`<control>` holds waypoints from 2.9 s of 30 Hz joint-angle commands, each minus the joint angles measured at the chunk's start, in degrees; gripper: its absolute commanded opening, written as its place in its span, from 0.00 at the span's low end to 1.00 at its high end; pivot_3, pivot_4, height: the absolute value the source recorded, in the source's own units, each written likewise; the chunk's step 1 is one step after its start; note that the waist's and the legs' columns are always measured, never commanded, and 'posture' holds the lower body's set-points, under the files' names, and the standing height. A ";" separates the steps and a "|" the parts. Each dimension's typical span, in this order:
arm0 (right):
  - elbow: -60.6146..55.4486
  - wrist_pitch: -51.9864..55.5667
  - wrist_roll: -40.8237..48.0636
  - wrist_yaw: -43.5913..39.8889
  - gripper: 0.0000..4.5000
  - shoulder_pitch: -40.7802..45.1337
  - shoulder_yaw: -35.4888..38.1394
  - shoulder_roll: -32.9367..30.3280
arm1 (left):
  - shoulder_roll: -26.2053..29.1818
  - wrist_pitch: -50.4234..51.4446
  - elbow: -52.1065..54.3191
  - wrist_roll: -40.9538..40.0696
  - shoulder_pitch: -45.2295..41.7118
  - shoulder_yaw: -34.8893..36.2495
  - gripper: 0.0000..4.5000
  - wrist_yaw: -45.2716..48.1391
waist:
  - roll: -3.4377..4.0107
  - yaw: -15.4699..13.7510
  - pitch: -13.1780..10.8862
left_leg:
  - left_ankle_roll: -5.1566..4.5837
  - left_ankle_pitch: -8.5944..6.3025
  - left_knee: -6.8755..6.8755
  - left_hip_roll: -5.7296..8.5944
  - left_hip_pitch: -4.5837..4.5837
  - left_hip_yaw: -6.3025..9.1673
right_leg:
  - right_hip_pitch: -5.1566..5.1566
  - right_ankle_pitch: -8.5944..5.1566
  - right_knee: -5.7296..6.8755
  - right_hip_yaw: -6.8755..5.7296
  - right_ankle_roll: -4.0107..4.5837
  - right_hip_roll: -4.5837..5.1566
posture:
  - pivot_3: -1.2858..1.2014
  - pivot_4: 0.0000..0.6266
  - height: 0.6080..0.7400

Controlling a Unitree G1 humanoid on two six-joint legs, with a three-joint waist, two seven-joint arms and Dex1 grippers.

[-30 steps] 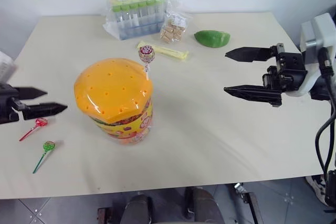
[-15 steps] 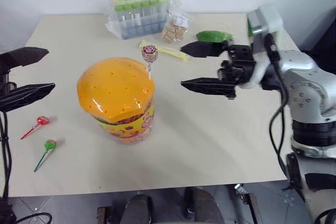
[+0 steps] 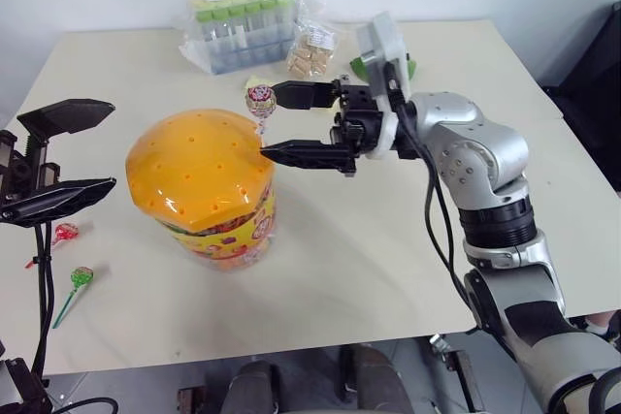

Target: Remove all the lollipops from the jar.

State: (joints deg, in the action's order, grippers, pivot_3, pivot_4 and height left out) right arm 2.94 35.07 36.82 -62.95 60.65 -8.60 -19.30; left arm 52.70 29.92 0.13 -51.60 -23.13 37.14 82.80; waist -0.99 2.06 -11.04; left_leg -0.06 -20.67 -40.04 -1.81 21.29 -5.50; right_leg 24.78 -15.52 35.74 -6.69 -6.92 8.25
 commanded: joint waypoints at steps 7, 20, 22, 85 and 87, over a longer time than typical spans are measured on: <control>2.17 -1.95 -1.59 -1.87 0.19 3.48 1.03 2.50 | 0.34 -0.51 3.09 -2.45 0.30 0.37 1.00 -2.13 | 0.00 -0.02 0.00 | 0.00 0.00 0.00 0.01 0.00 0.00 | -0.01 0.00 0.00 0.01 0.00 0.00 | 0.52 0.24 1.00; 5.37 -2.54 -0.40 0.78 0.01 11.58 9.15 1.33 | 2.32 -0.69 -1.08 -1.69 -4.24 -4.18 1.00 0.97 | 0.00 -0.05 0.00 | 0.00 0.00 0.00 0.01 0.00 0.00 | -0.01 0.00 0.00 0.00 0.00 0.00 | 0.52 0.24 1.00; 7.18 -0.96 -2.01 1.75 0.01 13.32 10.70 -2.98 | 3.05 -0.47 -1.90 -1.53 -5.41 -5.21 1.00 2.09 | 0.00 -0.22 0.00 | 0.00 0.00 -0.01 0.02 0.01 0.00 | -0.01 0.00 -0.01 0.01 0.00 0.00 | 0.52 0.24 1.00; -14.27 -15.37 -10.21 -3.87 0.99 -41.98 9.75 -21.56 | 2.11 1.40 3.27 7.72 34.13 17.09 1.00 -10.52 | 0.17 -0.55 -0.10 | -0.01 -0.11 0.09 -0.03 -0.09 -0.03 | -0.12 0.01 -0.22 0.01 -0.01 0.03 | 0.52 0.24 1.00; -13.77 -17.16 -11.23 -3.61 0.99 -42.69 9.02 -20.84 | 0.20 0.97 3.24 7.69 36.01 17.54 1.00 -10.89 | 0.17 -0.58 -0.10 | -0.01 -0.11 0.08 -0.02 -0.09 -0.02 | -0.12 0.01 -0.22 0.01 -0.01 0.05 | 0.52 0.24 1.00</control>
State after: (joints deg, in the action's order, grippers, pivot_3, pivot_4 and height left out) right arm -10.63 20.05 25.86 -66.75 18.67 0.11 -40.51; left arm 53.65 32.11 2.55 -44.29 11.80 52.72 72.31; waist -0.82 1.47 -11.14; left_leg -0.08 -20.78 -39.96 -1.84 21.20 -5.52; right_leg 24.65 -15.51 35.51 -6.69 -6.94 8.31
